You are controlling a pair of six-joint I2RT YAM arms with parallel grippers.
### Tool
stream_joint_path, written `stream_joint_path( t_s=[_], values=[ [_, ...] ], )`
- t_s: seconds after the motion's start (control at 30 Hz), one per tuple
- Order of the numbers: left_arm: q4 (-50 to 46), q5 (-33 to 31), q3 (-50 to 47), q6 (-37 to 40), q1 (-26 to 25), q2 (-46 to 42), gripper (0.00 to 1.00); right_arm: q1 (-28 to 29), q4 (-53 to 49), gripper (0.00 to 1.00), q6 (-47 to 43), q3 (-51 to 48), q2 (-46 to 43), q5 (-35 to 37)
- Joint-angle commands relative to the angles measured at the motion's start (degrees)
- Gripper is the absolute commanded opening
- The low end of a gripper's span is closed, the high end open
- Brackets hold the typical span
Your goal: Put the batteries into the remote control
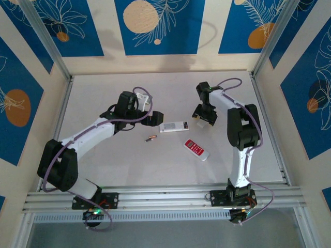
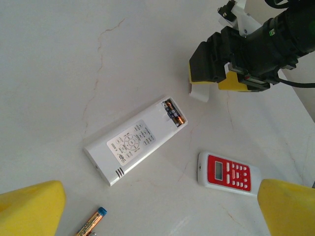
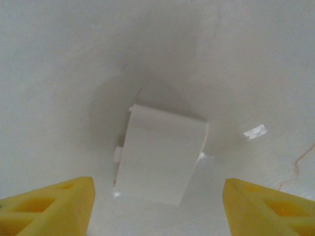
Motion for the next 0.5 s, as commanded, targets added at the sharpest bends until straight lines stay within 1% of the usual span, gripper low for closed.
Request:
stream_joint_path(
  t_s=[0.0, 0.3, 0.47],
  values=[
    [1.0, 1.4, -0.2, -0.7, 0.4, -0.2, 1.0, 0.1, 1.0, 0.67, 0.8, -1.1, 1.8, -2.4],
    [0.7, 1.4, 0.1, -0.9, 0.4, -0.1, 1.0, -0.2, 2.2, 0.53, 0.7, -5.0, 2.2, -0.9],
    [0.1, 1.4, 0.6, -1.3, 0.4, 0.0, 1.0, -0.4, 4.9, 0.42, -1.6, -6.9, 0.1, -0.7]
  ],
)
